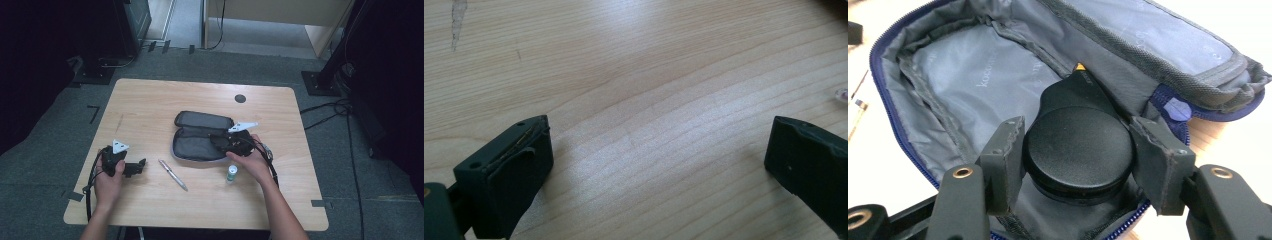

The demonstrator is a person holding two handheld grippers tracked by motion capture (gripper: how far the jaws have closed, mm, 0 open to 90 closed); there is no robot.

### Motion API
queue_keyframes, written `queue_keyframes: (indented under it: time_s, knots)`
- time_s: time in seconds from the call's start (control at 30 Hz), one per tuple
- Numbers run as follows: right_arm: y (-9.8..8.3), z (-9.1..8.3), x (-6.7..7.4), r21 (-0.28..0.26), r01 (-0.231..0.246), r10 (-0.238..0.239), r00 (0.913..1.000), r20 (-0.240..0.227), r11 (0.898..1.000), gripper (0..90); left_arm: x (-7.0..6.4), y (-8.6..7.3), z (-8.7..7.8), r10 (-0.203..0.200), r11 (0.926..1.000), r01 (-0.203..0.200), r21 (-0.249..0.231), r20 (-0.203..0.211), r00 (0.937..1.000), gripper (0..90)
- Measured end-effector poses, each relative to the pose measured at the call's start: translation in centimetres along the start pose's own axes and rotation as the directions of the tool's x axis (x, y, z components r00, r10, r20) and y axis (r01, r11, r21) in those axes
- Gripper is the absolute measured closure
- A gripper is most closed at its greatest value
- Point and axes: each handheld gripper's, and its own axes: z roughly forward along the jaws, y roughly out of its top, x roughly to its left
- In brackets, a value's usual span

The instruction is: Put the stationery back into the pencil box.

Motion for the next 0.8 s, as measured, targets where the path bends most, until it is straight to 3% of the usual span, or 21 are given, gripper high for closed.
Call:
queue_keyframes:
  time_s: [0.43, 0.8]
  knots:
    - [0.0, -0.6, -0.2, -0.028, -0.041, 0.04, 0.9991, -0.01, 0.999, 36.4, 0.0, 0.0, 0.0, 0.0, 1.0, 0.0, 0.0, 0.0, 1.0, 0.0]
    - [0.4, -3.8, 0.1, -0.114, -0.046, 0.046, 0.999, 0.0, 0.992, 43.6, 0.0, 0.0, 0.0, 0.0, 1.0, 0.0, 0.0, 0.0, 1.0, 0.0]
